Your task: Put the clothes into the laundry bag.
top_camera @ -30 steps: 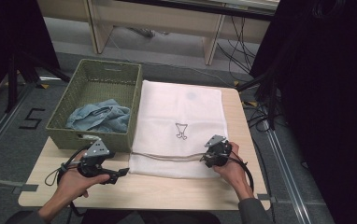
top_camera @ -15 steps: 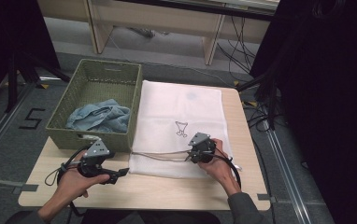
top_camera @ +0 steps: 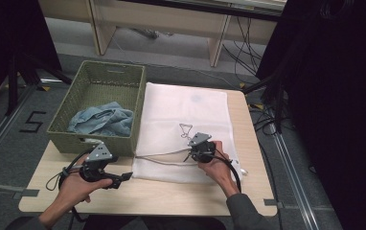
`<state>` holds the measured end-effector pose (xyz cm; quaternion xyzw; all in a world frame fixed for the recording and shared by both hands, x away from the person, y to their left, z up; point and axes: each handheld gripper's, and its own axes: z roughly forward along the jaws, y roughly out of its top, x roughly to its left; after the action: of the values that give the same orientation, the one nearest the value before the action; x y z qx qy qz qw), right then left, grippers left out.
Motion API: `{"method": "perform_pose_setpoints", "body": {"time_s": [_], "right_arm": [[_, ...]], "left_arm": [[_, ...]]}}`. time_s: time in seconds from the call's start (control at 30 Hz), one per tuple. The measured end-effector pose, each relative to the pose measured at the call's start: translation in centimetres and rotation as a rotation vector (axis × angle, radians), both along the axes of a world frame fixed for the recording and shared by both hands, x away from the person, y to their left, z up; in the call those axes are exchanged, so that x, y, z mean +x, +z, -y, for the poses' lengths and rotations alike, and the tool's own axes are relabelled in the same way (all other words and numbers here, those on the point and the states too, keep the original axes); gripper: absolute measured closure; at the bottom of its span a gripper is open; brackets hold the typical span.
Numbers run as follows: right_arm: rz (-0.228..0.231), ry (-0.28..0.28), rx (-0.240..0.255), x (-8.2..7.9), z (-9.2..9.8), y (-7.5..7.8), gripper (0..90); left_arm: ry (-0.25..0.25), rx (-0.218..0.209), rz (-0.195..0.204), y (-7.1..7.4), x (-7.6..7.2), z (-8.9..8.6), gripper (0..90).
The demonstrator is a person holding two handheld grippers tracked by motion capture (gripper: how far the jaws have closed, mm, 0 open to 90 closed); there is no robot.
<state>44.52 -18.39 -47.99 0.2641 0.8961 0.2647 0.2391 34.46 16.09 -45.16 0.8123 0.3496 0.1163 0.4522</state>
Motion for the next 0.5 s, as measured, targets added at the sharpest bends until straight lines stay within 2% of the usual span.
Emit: {"method": "perform_pose_setpoints", "body": {"time_s": [0.07,0.13,0.17,0.2,0.23,0.27,0.43,0.5], "right_arm": [[0.023,-0.006,0.004,-0.1,-0.1,0.2,82.6],[0.022,-0.008,0.003,-0.1,-0.1,0.3,84.1],[0.061,0.012,-0.014,0.0,0.1,0.5,85.5],[0.075,-0.001,-0.011,0.0,0.1,0.5,86.2],[0.060,-0.013,0.005,-0.1,0.1,0.7,86.5],[0.079,-0.015,-0.010,-0.1,0.2,1.0,86.8],[0.101,-0.006,0.006,0.0,0.2,1.5,86.9],[0.090,-0.019,0.018,-0.2,0.2,1.6,86.8]], "left_arm": [[-0.006,0.006,0.002,0.1,0.0,-0.2,18.7],[-0.004,0.008,0.004,0.1,0.1,-0.2,18.8],[-0.001,0.002,-0.001,0.1,0.1,-0.2,18.8],[0.011,0.003,0.007,0.2,0.1,-0.3,18.8],[-0.005,0.023,0.014,0.3,0.2,-0.6,18.9],[0.013,-0.006,0.017,0.3,0.2,-0.5,19.3],[0.061,-0.021,0.036,1.0,0.4,-1.4,19.4],[0.071,-0.032,0.049,1.6,0.5,-1.8,19.4]]}}
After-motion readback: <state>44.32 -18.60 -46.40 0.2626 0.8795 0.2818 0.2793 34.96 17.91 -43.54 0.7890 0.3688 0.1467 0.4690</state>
